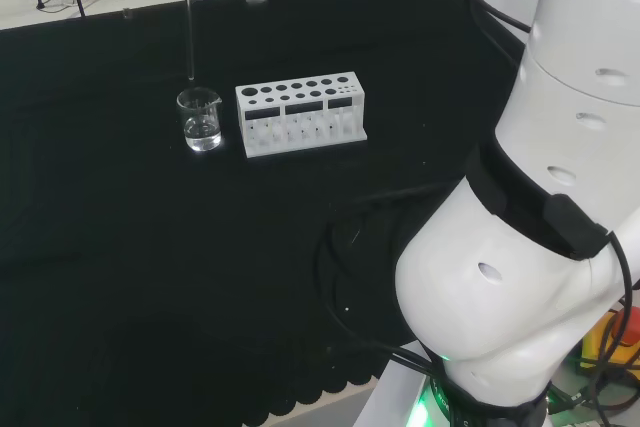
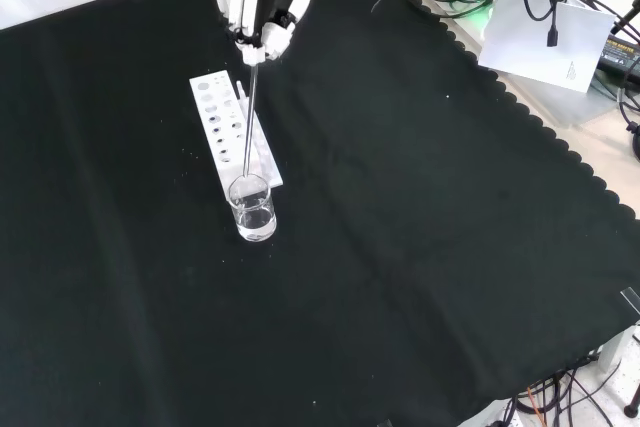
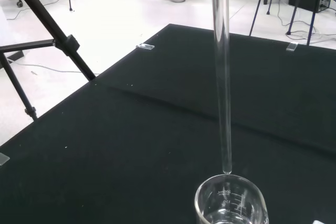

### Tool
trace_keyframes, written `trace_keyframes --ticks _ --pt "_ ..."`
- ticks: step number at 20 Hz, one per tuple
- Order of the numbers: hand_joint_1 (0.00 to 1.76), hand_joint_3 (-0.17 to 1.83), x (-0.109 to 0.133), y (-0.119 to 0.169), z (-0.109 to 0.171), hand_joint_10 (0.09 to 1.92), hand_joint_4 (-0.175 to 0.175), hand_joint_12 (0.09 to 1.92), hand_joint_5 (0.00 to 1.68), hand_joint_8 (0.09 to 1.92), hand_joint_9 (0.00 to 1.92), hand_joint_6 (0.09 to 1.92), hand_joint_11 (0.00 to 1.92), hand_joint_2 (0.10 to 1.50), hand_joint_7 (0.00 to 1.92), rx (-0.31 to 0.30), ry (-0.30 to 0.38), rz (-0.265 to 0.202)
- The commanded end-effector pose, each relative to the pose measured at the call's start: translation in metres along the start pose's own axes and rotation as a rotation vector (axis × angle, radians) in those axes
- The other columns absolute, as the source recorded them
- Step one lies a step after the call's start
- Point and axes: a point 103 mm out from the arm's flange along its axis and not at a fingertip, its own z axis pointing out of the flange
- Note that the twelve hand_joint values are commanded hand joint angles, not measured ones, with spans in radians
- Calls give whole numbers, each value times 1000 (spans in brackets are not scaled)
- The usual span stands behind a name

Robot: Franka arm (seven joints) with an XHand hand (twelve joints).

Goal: Put the glass rod back on the white test tube rack.

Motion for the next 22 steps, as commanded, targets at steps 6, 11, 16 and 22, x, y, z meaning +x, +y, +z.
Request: trace_keyframes --ticks 6,11,16,22 --pt "1314 -175 -79 -45 -13 708 -175 638 1323 957 1631 153 1637 1097 1206 3 -23 169" --pt "1314 -175 -109 -64 -13 708 -175 638 1323 957 1632 152 1637 1097 1206 18 -43 225" --pt "1314 -175 -124 -81 -9 708 -175 639 1323 956 1632 152 1637 1097 1206 32 -54 255" --pt "1314 -175 -126 -88 -6 708 -175 639 1323 955 1633 151 1637 1097 1207 37 -57 258"
